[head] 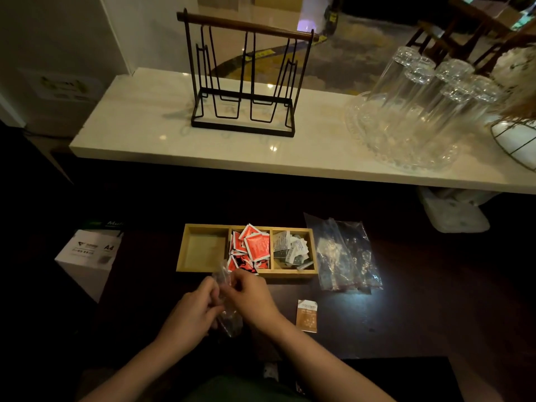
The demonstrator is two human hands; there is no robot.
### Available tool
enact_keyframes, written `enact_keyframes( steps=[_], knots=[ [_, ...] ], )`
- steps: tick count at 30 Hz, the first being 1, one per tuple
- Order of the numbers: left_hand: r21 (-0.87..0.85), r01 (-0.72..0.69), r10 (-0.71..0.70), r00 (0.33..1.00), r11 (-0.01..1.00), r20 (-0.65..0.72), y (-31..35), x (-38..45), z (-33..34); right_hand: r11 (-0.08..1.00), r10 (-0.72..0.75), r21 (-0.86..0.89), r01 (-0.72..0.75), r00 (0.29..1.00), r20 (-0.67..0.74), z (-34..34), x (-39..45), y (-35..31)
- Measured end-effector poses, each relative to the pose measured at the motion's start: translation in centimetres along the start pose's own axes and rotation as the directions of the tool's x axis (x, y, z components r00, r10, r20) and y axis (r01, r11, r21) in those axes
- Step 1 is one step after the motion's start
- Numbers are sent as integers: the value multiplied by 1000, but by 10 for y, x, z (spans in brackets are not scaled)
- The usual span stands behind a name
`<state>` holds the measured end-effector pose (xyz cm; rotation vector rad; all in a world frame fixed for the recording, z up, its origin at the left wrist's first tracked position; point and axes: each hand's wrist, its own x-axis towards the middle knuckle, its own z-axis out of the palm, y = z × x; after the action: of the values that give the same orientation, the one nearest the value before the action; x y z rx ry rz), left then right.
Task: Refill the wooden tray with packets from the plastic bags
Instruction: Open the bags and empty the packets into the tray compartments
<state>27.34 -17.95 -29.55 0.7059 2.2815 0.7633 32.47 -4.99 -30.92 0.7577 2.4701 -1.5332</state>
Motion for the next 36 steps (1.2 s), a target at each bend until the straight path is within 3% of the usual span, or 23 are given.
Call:
enact_keyframes(
  steps=[3, 10, 15, 18, 20, 24, 28, 36],
  knots=[
    [-7, 4, -4, 1000, 1000, -13, 2, 6, 1, 999, 36, 4, -36, 999, 26, -9, 3, -3],
    [-197, 24, -27, 1000, 980, -12, 8, 8, -1, 988, 73, 130, -80, 996, 55, -26, 0, 5],
    [-338, 183, -173, 983, 923, 58, 13, 12, 0, 983, 129, 120, -137, 989, 72, -15, -4, 7],
    [-335, 193, -184, 981, 922, 59, 14, 14, 1, 977, 151, 145, -160, 986, 70, -7, -5, 9],
    [-331, 192, -184, 981, 924, 57, 15, 14, 0, 938, 179, 282, -202, 978, 105, -5, -7, 10],
    [-347, 182, -174, 983, 920, 55, 14, 13, -2, 762, 236, 560, -325, 945, 227, -7, -11, 9],
    [-361, 179, -171, 984, 915, 54, 14, 11, -4, 656, 226, 653, -379, 924, 309, -10, -11, 9],
    [-430, 167, -161, 986, 887, 49, 15, 10, 1, 551, 228, 723, -417, 909, 350, -13, -13, 10]
  ],
)
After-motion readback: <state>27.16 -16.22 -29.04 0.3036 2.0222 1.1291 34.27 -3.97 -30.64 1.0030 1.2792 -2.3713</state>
